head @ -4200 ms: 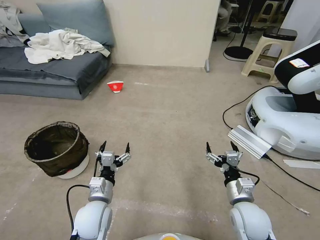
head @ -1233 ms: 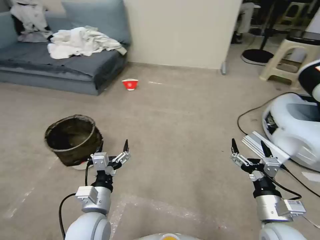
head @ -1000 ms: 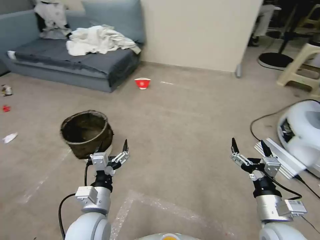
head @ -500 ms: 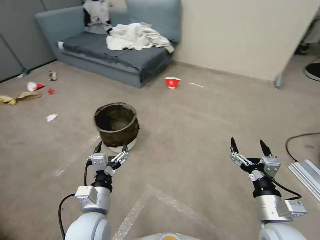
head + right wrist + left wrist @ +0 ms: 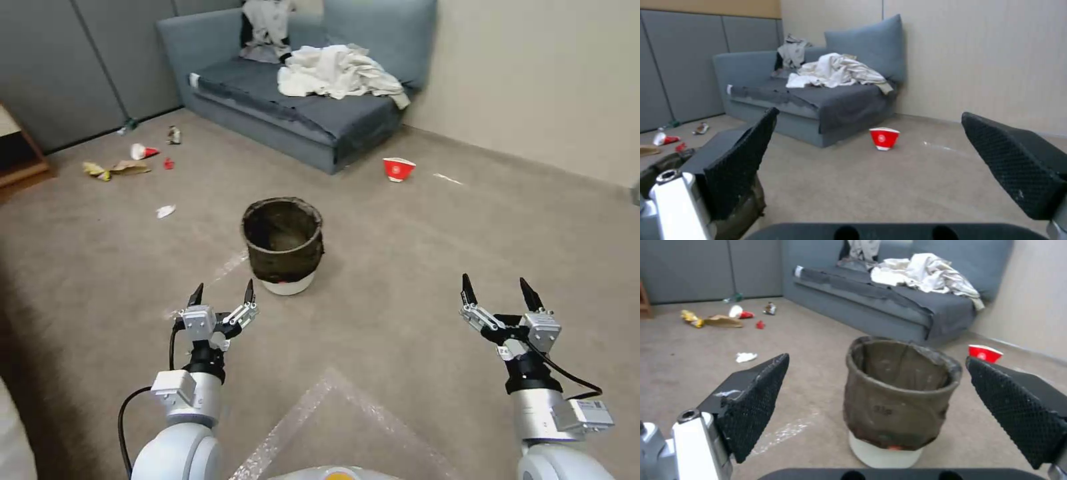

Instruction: Pick up the trash can from the floor.

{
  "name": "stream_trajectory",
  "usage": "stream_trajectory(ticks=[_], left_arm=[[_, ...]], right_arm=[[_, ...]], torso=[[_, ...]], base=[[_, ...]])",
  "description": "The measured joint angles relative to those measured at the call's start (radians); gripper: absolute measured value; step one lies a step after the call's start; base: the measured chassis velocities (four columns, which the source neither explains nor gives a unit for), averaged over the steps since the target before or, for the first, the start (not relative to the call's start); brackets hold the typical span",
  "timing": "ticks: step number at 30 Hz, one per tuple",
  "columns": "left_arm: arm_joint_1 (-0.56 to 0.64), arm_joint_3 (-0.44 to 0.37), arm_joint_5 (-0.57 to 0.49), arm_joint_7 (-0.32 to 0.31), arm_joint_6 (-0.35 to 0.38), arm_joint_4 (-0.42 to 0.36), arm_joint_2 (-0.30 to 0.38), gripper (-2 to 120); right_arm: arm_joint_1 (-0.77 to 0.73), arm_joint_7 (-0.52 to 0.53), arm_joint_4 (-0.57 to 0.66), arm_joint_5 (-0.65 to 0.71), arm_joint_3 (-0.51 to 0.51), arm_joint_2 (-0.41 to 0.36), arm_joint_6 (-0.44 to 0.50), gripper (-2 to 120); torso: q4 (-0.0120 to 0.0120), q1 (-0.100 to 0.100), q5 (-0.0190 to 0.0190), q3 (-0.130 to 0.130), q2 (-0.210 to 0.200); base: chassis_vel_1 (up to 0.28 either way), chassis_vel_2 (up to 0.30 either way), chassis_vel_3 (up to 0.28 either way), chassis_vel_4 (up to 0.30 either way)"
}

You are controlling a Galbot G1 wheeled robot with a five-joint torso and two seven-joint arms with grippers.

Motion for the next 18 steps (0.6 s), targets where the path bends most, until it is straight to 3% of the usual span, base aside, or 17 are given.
stream_trajectory(ticks=[18], left_arm=[[0.001, -0.003, 0.007, -0.007, -0.008, 0.003, -0.002, 98]], right_arm=[[-0.005, -0.092, -0.017, 0.021, 0.009, -0.001, 0.032, 100]], torso=[[-0.0003, 0.000, 0.0000, 0.000, 0.000]], base=[[0.000, 0.000, 0.000, 0.000]])
